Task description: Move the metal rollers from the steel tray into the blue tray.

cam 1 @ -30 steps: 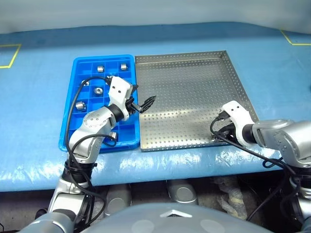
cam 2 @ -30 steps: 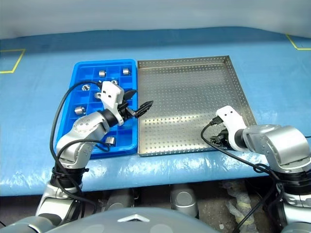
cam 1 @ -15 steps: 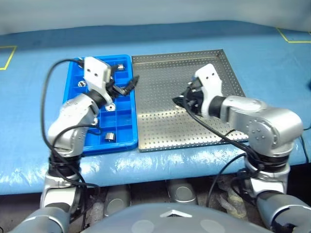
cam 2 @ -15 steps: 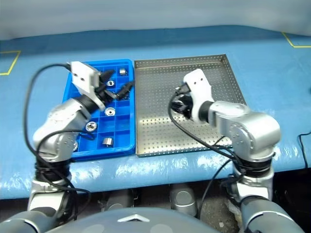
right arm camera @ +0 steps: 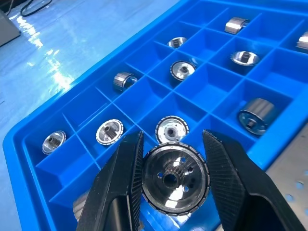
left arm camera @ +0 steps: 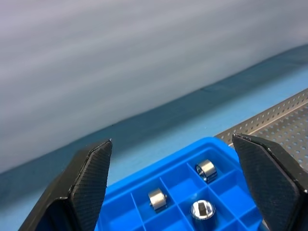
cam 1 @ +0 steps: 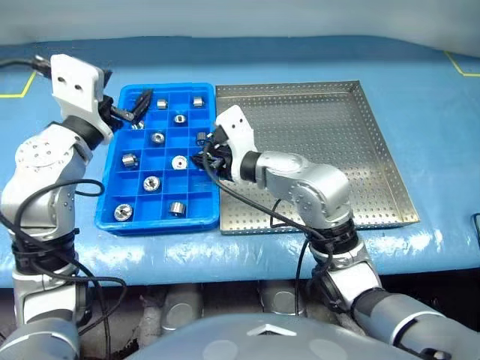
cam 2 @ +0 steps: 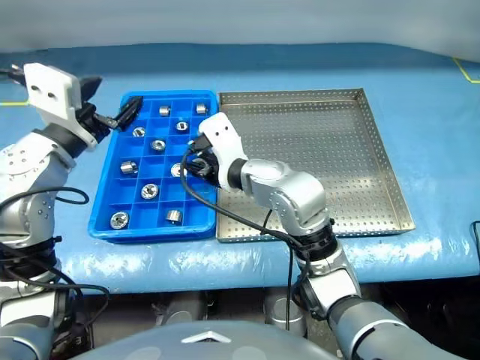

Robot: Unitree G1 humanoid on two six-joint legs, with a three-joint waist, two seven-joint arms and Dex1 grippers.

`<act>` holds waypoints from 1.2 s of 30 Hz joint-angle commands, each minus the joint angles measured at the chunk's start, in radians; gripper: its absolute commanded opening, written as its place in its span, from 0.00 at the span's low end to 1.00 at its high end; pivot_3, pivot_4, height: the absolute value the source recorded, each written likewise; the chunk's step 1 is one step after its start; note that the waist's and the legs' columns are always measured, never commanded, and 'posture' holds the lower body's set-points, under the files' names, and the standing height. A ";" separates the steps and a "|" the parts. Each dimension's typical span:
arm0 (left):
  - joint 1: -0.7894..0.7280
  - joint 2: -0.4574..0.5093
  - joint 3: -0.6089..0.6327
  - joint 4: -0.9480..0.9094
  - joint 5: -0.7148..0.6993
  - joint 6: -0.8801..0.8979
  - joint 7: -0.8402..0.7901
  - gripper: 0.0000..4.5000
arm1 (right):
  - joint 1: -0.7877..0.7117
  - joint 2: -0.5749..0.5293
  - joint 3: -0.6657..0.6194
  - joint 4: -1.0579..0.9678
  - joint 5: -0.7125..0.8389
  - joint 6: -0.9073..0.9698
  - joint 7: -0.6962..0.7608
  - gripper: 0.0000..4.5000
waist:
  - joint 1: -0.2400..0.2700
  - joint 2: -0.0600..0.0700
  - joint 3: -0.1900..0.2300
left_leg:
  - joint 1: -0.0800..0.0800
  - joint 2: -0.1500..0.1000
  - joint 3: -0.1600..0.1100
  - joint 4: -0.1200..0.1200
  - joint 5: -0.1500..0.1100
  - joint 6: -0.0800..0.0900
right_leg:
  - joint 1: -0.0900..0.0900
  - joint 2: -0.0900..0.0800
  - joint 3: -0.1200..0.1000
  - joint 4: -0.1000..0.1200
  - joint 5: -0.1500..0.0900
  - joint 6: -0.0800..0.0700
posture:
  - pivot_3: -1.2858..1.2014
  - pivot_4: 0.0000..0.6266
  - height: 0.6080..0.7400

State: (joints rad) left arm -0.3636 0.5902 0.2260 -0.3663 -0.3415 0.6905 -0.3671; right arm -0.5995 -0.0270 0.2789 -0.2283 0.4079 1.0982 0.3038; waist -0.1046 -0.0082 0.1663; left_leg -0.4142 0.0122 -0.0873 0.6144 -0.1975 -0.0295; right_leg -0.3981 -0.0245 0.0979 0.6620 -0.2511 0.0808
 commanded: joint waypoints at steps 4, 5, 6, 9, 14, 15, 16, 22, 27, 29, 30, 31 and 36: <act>0.011 -0.024 -0.019 -0.051 0.013 -0.003 0.021 0.97 | -0.024 0.006 0.049 0.063 -0.037 -0.065 0.028 0.36 | 0.026 0.000 0.000 | 0.000 0.000 0.000 -0.001 0.000 -0.001 | 0.000 0.000 0.000 0.000 0.000 0.000 | 0.52 0.24 1.00; 0.011 -0.025 -0.020 -0.046 0.013 -0.005 0.019 0.97 | -0.020 -0.005 0.059 0.062 -0.042 -0.064 0.035 0.36 | 0.028 0.000 0.000 | 0.000 0.000 0.000 -0.001 0.000 -0.001 | 0.000 0.000 0.000 0.000 0.000 0.000 | 0.52 0.24 1.00; 0.010 -0.026 -0.021 -0.043 0.013 -0.007 0.019 0.97 | -0.016 -0.013 0.066 0.062 -0.047 -0.063 0.040 0.36 | 0.029 0.000 0.000 | 0.000 0.000 0.000 -0.001 0.000 -0.001 | 0.000 0.000 0.000 0.000 0.000 0.000 | 0.52 0.24 1.00; 0.003 -0.034 -0.036 -0.029 0.013 -0.012 0.011 0.97 | -0.004 -0.039 0.089 0.037 -0.065 -0.074 0.054 0.52 | 0.030 0.000 0.000 | 0.000 0.000 0.000 -0.001 0.001 -0.001 | 0.000 0.000 -0.001 0.000 0.000 0.000 | 0.51 0.24 1.00; -0.017 -0.077 -0.105 -0.013 0.009 -0.018 -0.004 0.97 | 0.068 -0.075 0.056 -0.121 -0.107 -0.226 0.037 0.70 | 0.029 0.000 0.000 | 0.000 0.000 0.000 -0.001 0.001 -0.001 | 0.000 0.000 -0.001 0.000 0.000 -0.001 | 0.50 0.24 1.00; -0.020 -0.092 -0.117 -0.011 0.004 -0.021 -0.009 0.97 | 0.087 -0.088 0.029 -0.160 -0.106 -0.235 0.032 0.70 | 0.027 0.000 0.000 | -0.001 0.000 0.000 -0.001 0.001 -0.001 | 0.000 0.000 -0.001 0.000 0.000 -0.001 | 0.50 0.24 1.00; -0.024 -0.109 -0.130 -0.009 -0.001 -0.023 -0.013 0.97 | 0.107 -0.105 0.001 -0.196 -0.111 -0.250 0.023 0.70 | 0.027 0.000 0.000 | 0.000 0.000 0.000 -0.001 0.000 -0.001 | 0.000 -0.001 -0.001 0.000 0.000 -0.001 | 0.49 0.24 1.00; -0.041 -0.173 -0.254 0.020 -0.002 -0.075 -0.097 0.97 | 0.225 -0.263 -0.272 -0.312 -0.105 -0.303 0.017 0.70 | 0.025 0.000 0.000 | -0.001 -0.002 0.000 0.000 0.001 -0.001 | 0.001 -0.002 0.000 -0.001 0.000 -0.001 | 0.47 0.24 1.00; -0.050 -0.201 -0.345 0.135 0.019 -0.131 -0.200 0.97 | 0.327 -0.404 -0.405 -0.285 -0.030 -0.297 0.132 0.89 | 0.001 0.000 0.000 | 0.001 -0.001 0.001 0.000 0.000 -0.001 | 0.002 -0.001 0.000 -0.001 0.000 -0.001 | 0.45 0.24 1.00; -0.047 -0.210 -0.371 0.148 0.013 -0.143 -0.235 0.97 | 0.363 -0.428 -0.423 -0.276 -0.013 -0.300 0.156 0.99 | -0.020 0.000 0.000 | 0.001 -0.001 0.001 0.000 0.000 -0.001 | 0.002 0.000 0.001 -0.001 -0.001 -0.001 | 0.45 0.24 1.00; -0.045 -0.210 -0.380 0.148 0.011 -0.150 -0.252 0.98 | 0.376 -0.435 -0.426 -0.277 -0.008 -0.302 0.163 1.00 | -0.027 0.000 0.000 | 0.001 0.000 0.001 0.000 0.000 -0.001 | 0.002 0.000 0.001 -0.001 -0.001 -0.001 | 0.45 0.24 1.00; -0.038 -0.209 -0.388 0.142 0.004 -0.152 -0.274 0.98 | 0.394 -0.439 -0.436 -0.288 0.008 -0.296 0.172 1.00 | -0.032 0.000 0.000 | 0.001 0.000 0.001 0.000 0.000 0.000 | 0.002 0.000 0.001 0.000 -0.001 -0.001 | 0.45 0.24 1.00; 0.006 -0.177 -0.391 0.091 -0.005 -0.159 -0.334 0.98 | 0.475 -0.479 -0.472 -0.341 0.112 -0.297 0.264 1.00 | -0.044 0.000 0.000 | 0.001 0.000 0.001 0.000 0.000 0.000 | 0.002 0.000 0.001 0.000 -0.002 0.001 | 0.45 0.24 1.00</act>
State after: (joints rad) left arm -0.3606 0.4000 -0.1804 -0.2189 -0.3347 0.5521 -0.6872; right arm -0.1279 -0.4839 -0.1629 -0.5151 0.4802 0.8174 0.5313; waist -0.1484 -0.0077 0.1661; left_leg -0.4131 0.0118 -0.0860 0.6148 -0.1972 -0.0299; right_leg -0.3965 -0.0244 0.0993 0.6620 -0.2541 0.0830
